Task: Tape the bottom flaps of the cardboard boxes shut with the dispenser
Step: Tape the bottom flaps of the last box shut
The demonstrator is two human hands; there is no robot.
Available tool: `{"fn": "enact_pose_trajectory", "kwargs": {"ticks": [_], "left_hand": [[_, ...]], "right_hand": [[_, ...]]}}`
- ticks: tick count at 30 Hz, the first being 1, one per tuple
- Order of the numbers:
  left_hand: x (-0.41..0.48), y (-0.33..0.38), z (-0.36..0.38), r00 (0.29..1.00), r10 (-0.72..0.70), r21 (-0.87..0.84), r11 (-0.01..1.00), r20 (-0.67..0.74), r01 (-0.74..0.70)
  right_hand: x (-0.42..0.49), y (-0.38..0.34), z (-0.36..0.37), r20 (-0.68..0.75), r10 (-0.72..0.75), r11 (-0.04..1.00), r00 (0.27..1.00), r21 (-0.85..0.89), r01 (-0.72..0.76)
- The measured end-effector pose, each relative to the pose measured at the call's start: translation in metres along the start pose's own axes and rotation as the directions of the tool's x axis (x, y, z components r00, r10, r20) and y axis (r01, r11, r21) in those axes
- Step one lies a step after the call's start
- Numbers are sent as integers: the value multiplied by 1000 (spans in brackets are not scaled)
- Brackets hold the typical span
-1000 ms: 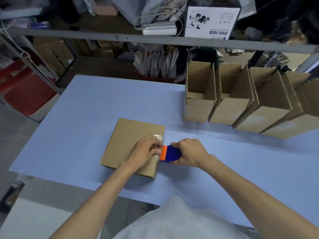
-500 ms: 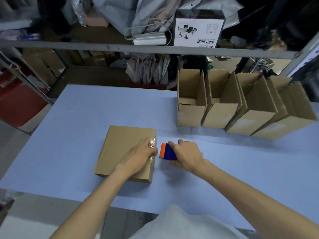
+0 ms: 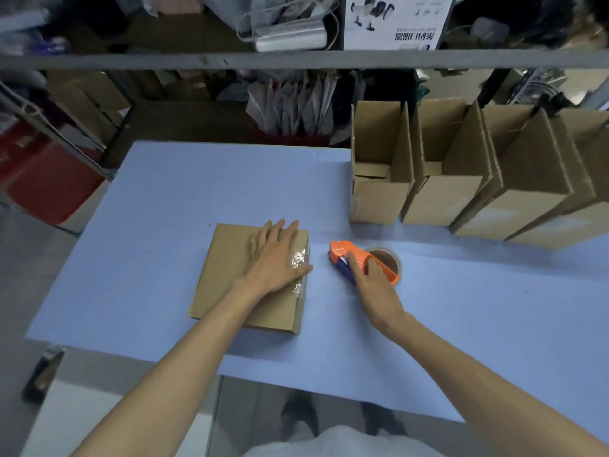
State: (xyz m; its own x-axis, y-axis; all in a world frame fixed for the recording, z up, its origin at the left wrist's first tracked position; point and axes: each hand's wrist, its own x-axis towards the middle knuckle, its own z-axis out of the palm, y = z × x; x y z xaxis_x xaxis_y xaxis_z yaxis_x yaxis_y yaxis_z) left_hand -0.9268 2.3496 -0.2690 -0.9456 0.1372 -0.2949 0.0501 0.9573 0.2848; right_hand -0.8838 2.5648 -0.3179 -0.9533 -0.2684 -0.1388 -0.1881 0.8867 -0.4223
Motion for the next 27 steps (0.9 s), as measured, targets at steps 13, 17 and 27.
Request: {"fn": "enact_pose_trajectory", "kwargs": {"ticks": [13,17,27], "left_hand": [[-21,30,-55,769,-433,-535,833,-471,141],[-55,25,-63,742,-550,-621,748,-384,233],[-90,-1,-52,803,-567,-809,551,-184,204]], "right_hand": [[-18,-58,-38,-82,171,764,982,640,-79],[-16,-74,-60,-70,145,685,987,727,-49],[-14,-107,-63,-208,384,636,900,766,-95]]}}
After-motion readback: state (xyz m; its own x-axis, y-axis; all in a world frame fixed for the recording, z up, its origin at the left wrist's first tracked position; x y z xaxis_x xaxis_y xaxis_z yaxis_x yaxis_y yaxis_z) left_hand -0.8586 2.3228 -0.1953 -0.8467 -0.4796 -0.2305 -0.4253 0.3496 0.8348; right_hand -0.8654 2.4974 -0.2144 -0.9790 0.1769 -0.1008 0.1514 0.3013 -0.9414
